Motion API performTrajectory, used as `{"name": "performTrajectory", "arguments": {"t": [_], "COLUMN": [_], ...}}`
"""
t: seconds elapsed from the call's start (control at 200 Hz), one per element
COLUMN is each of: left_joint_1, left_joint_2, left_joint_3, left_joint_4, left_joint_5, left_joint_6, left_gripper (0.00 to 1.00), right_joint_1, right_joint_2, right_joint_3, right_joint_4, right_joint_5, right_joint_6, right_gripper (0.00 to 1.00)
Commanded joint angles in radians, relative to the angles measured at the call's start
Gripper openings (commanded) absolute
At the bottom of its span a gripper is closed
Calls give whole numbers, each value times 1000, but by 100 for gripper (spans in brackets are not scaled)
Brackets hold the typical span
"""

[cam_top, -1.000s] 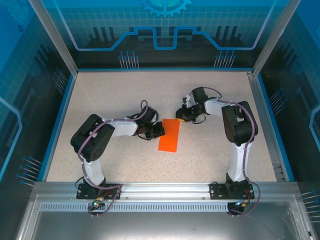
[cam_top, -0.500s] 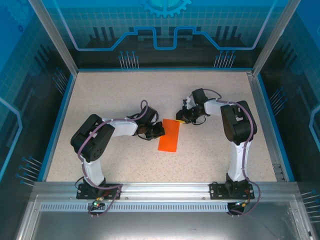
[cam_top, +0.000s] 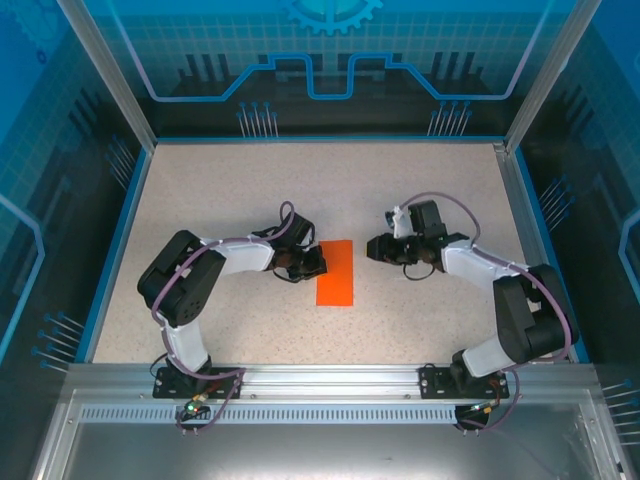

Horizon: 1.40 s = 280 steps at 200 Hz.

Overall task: Fold a paper plane with a square sheet of paper (pick it up from the middle)
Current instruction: Fold the square sheet of paper in half at the center of the table.

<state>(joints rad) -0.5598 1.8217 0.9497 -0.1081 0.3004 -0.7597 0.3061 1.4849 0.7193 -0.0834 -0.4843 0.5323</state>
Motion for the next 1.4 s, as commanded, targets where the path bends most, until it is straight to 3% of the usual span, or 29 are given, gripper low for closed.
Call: {"name": "performTrajectory", "arguments": {"t": [0.0,0.165,0.46,0.59,0.84,1.055,1.21,1.396], "left_joint_1": [-10,-9,-10,-8,-10,-10,-9,-8], "left_joint_2": [-38,-49,-74,-80,-102,-125,-135,-135], "left_joint_3": [32,33,14,2,-17,-41,-55,-81], "left_joint_4": [-57,-48,-29,-24,-29,-19,-6,24], "left_joint_5": [2,0,-13,-13,-36,-54,-70,-77], "left_joint_6": [30,24,17,11,11,4,-7,-42], "left_gripper": [6,10,13,13,13,13,15,19], "right_joint_1": [48,110,144,187,230,259,287,283], "right_joint_2": [-36,-59,35,44,40,-26,-88,-25], "right_joint_3": [-76,-98,-1,19,31,-23,-77,-11], "right_joint_4": [87,105,37,-9,-42,17,67,-39], "right_joint_5": [57,141,-1,100,171,210,329,242], "right_joint_6": [40,72,50,44,29,38,22,9], "right_gripper": [33,34,27,30,35,37,40,35]}}
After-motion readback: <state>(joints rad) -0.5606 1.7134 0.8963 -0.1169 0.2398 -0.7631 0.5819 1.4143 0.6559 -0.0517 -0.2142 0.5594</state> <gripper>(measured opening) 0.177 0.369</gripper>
